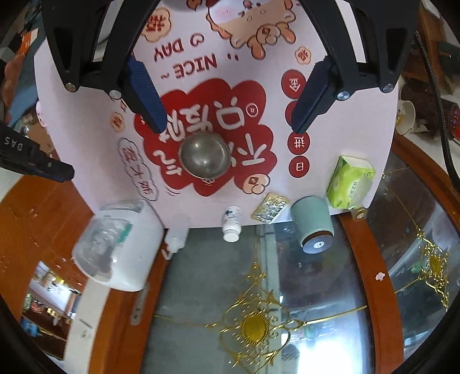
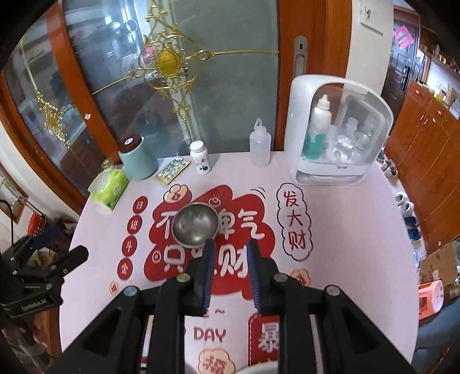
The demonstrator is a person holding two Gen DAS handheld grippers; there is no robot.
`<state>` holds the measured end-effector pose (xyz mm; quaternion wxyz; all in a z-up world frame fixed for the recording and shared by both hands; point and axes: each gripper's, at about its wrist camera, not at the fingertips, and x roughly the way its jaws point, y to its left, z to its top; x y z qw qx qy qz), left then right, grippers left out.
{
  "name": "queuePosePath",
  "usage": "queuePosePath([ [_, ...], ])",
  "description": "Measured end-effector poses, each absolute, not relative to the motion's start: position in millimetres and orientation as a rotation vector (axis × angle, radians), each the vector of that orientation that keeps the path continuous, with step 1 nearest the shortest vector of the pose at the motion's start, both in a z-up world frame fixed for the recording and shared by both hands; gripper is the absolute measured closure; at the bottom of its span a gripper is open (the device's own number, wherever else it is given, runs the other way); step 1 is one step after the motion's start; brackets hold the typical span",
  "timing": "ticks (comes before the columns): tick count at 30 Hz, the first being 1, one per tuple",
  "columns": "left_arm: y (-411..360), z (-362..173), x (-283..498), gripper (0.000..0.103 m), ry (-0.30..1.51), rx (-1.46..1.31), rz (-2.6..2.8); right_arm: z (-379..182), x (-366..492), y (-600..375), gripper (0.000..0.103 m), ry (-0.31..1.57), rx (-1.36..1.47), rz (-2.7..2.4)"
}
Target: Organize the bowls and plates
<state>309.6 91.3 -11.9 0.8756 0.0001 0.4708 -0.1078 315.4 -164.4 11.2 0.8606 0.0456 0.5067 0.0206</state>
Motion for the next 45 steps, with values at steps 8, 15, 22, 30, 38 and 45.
queuePosePath([
  [8, 75.3, -70.1, 374.6, 0.016, 1.045, -0.020, -0.142, -43.5, 365.2, -170.5, 0.081, 1.122, 0.150, 0.093],
  [15, 68.2, -128.7, 418.8, 0.016, 1.123, -0.026, -0.097, -98.1, 396.5, -167.7, 0.081, 1.204, 0.165, 0.112],
  [22, 66.5, -177.2, 444.5, 0.016, 1.205, -0.068, -0.098, -149.6, 416.8, -162.7, 0.081, 1.280, 0.210, 0.129],
  [30, 52.0, -212.2, 458.5, 0.026, 1.238, -0.089, -0.114, -191.7, 428.5, -152.5, 0.081, 1.333, 0.275, 0.143],
  [38, 51.2, -239.3, 469.7, 0.063, 1.312, -0.153, -0.136, -211.7, 433.3, -144.4, 0.081, 1.353, 0.312, 0.150],
  [45, 46.2, -244.6, 470.0, 0.097, 1.342, -0.190, -0.195, -220.0, 431.3, -140.4, 0.093, 1.376, 0.329, 0.169],
])
